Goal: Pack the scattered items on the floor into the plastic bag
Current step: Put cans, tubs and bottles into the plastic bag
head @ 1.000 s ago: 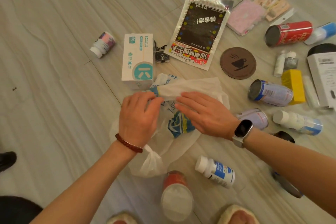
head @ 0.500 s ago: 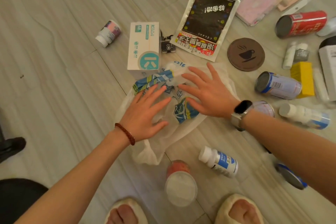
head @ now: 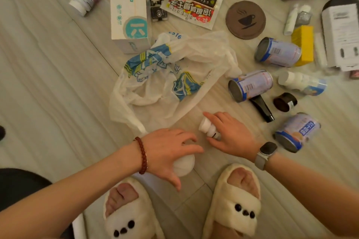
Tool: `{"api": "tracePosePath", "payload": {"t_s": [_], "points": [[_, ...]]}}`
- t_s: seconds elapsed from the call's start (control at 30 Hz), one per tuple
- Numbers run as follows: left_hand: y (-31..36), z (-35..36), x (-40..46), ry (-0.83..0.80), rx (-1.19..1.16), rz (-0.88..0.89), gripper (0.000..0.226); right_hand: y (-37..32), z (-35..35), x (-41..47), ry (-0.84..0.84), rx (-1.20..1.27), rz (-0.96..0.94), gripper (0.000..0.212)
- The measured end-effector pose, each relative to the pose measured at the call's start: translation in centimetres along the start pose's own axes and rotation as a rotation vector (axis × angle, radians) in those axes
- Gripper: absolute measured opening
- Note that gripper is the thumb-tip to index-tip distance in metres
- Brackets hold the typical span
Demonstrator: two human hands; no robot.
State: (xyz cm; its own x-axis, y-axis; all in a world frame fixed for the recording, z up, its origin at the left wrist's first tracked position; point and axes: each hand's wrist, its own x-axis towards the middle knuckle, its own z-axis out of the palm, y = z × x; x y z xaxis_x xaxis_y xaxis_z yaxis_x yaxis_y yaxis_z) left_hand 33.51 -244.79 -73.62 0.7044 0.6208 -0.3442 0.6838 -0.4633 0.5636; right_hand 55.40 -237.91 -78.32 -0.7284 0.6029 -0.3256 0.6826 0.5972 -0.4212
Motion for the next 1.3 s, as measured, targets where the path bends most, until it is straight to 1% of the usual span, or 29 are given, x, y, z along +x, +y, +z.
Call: {"api": "tracePosePath", "payload": {"t_s": [0.03,0.07,0.13,0.17,0.2,0.27,0.33,0.37,0.4,0.47,0.53,0.6,0.63,0.73,0.8,0.87,0.97,1.03,1.07,1.1,1.17,1.2,1.23,1.27,1.3], "points": [[0.2,-0.1,0.0,-0.026,0.008,-0.015,0.083,-0.2,-0.5,0.1,0.059,0.049,0.005,0.07],[0.5,0.0,-0.1,-0.015,0.026,-0.012,0.076,-0.5,-1.2,0.2,0.127,0.13,0.018,0.07],[0.6,-0.2,-0.4,0.053,0.073,-0.01,0.061,-1.1,-2.8,1.0,0.267,0.376,0.101,0.067],[0.5,-0.7,-0.7,0.113,0.05,-0.043,0.057,-1.4,-3.7,1.7,0.334,0.502,0.156,0.064],[0.2,-1.0,-1.2,0.196,-0.036,-0.082,0.054,-1.7,-4.6,2.4,0.391,0.609,0.191,0.061],[-0.5,-2.3,-2.3,0.424,-0.24,-0.155,0.051,-1.9,-6.1,4.2,0.476,0.742,0.194,0.056],[-0.9,-4.0,-3.2,0.686,-0.364,-0.227,0.049,-2.1,-7.2,6.0,0.476,0.763,0.172,0.055],[-1.2,-4.9,-3.4,0.791,-0.365,-0.261,0.048,-2.4,-7.5,6.9,0.464,0.72,0.155,0.055],[-1.7,-5.7,-3.5,0.868,-0.329,-0.297,0.047,-2.6,-7.6,7.8,0.463,0.643,0.127,0.054],[-3.0,-6.9,-3.3,0.945,-0.218,-0.386,0.048,-2.9,-7.3,9.6,0.442,0.437,0.063,0.054],[-4.7,-7.4,-2.7,0.949,-0.13,-0.465,0.05,-3.3,-7.0,11.3,0.341,0.308,0.023,0.054],[-6.1,-7.2,-1.9,0.905,-0.042,-0.514,0.05,-3.5,-7.1,12.5,0.251,0.258,-0.005,0.054],[-6.6,-6.9,-1.4,0.882,0.004,-0.524,0.049,-3.5,-7.1,12.9,0.236,0.221,-0.007,0.055],[-7.5,-5.8,0.1,0.806,0.12,-0.535,0.056,-3.1,-6.8,13.4,0.283,0.0,-0.036,0.056],[-8.4,-5.4,1.0,0.786,0.171,-0.529,0.062,-3.0,-6.5,13.7,0.309,-0.082,-0.042,0.056],[-9.5,-5.6,1.5,0.782,0.198,-0.532,0.064,-3.3,-6.8,14.2,0.283,-0.046,-0.01,0.056],[-10.3,-6.5,1.7,0.682,0.307,-0.682,0.064,-3.6,-7.5,15.1,0.258,0.04,0.018,0.058],[-9.8,-6.8,1.5,0.62,0.331,-0.733,0.067,-3.7,-8.0,14.7,0.234,0.089,0.028,0.068],[-9.4,-7.0,1.4,0.623,0.317,-0.739,0.069,-3.5,-8.3,14.0,0.243,0.122,0.043,0.072],[-8.9,-7.2,1.2,0.645,0.291,-0.742,0.071,-3.2,-8.6,13.0,0.295,0.153,0.054,0.071],[-7.6,-8.1,1.3,0.753,0.259,-0.722,0.066,-1.9,-9.4,10.6,0.456,0.18,0.048,0.061],[-6.8,-8.6,1.6,0.818,0.269,-0.678,0.059,-0.8,-9.8,9.3,0.493,0.138,0.05,0.057],[-5.9,-8.8,2.3,0.876,0.282,-0.613,0.051,0.7,-10.1,8.0,0.455,0.066,0.082,0.059],[-5.0,-8.8,3.1,0.914,0.282,-0.54,0.043,2.1,-10.4,6.6,0.331,-0.021,0.144,0.065],[-4.1,-8.3,4.1,0.928,0.271,-0.469,0.038,3.4,-10.4,5.3,0.145,-0.104,0.227,0.073]]}}
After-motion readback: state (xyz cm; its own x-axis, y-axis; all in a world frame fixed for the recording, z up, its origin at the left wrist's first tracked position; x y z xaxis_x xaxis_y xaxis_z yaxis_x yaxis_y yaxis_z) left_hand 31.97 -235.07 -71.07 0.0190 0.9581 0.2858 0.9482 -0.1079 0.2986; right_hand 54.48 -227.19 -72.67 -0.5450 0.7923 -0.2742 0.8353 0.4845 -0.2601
